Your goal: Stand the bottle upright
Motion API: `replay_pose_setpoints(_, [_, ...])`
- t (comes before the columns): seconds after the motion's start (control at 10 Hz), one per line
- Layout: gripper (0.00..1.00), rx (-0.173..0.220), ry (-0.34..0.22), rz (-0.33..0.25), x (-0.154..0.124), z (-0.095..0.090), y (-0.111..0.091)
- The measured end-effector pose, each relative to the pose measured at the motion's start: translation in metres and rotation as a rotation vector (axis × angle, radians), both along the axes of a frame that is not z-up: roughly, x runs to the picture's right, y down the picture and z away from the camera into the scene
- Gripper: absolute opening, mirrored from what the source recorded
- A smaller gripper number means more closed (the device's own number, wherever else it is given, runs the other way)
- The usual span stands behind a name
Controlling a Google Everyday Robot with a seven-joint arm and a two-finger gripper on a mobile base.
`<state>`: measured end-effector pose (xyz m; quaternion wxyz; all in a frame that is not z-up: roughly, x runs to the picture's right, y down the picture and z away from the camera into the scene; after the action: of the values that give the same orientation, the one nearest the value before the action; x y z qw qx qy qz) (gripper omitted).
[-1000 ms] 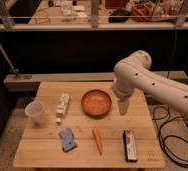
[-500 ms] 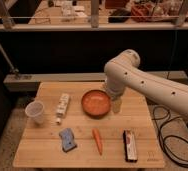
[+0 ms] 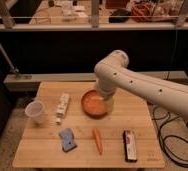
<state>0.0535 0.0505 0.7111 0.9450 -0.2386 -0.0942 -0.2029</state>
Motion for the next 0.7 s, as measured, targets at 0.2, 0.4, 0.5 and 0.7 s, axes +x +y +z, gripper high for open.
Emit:
replay_pose_setpoints(0.2, [0.80,0.000,-0.013,-0.022,-0.011,0.003,-0.001])
replay_pose_setpoints(0.4, [0.80,0.000,-0.037,-0.059,-0.034,0.007,-0.001])
replay_pose_setpoints(0.5, [0.80,-0.002,-0.043,-0.078,-0.041,0.009,-0.001])
replay_pose_setpoints(0.7, [0.80,-0.001,-0.064,-0.107,-0.058,0.012,-0.002])
